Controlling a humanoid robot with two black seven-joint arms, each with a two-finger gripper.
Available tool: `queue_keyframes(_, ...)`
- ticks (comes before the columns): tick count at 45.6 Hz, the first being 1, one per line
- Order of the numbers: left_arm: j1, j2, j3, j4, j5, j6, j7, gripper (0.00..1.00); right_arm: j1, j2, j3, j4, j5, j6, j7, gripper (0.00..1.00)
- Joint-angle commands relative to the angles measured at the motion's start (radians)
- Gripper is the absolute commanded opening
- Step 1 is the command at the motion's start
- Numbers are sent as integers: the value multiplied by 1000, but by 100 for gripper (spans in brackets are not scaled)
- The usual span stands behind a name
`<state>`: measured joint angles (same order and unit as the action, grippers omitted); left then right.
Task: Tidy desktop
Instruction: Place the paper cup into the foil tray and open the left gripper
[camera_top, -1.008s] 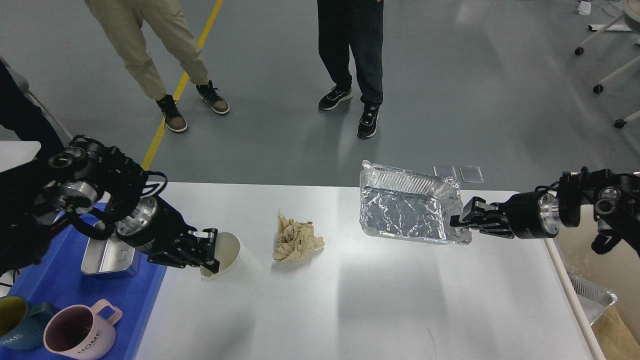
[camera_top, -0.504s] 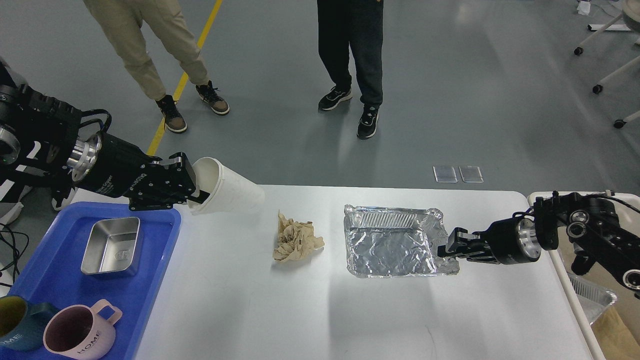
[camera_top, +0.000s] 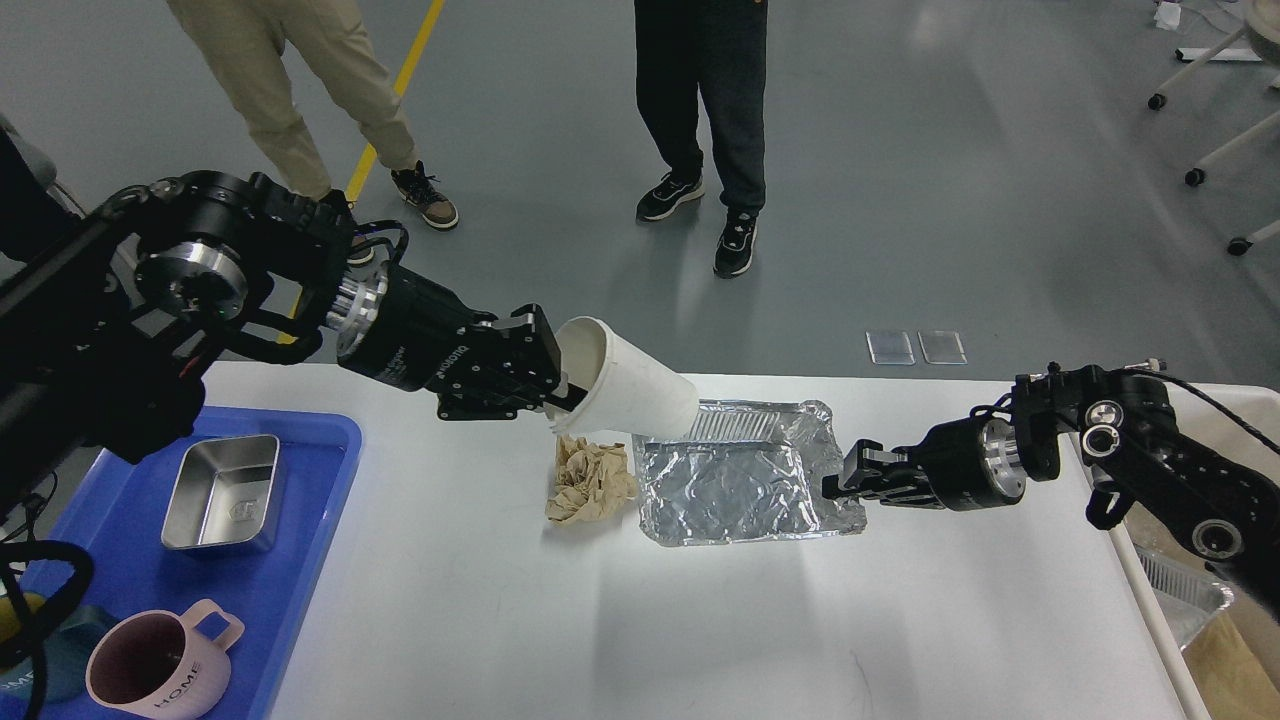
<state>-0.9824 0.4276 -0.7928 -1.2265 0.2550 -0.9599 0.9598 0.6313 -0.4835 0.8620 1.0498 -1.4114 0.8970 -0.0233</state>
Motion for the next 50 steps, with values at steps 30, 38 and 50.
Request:
queue_keyframes(30,-2,-251,-11,225,260,0,0,0,8,29,0,121,6,13,0,0)
queue_keyframes(38,-9,-319,-13,262,283,0,0,0,4,28,0,137,5,14,0,0)
queue_keyframes(50,-15,-359,-14,274,291,0,0,0,1,26,0,142,5,14,-1,0)
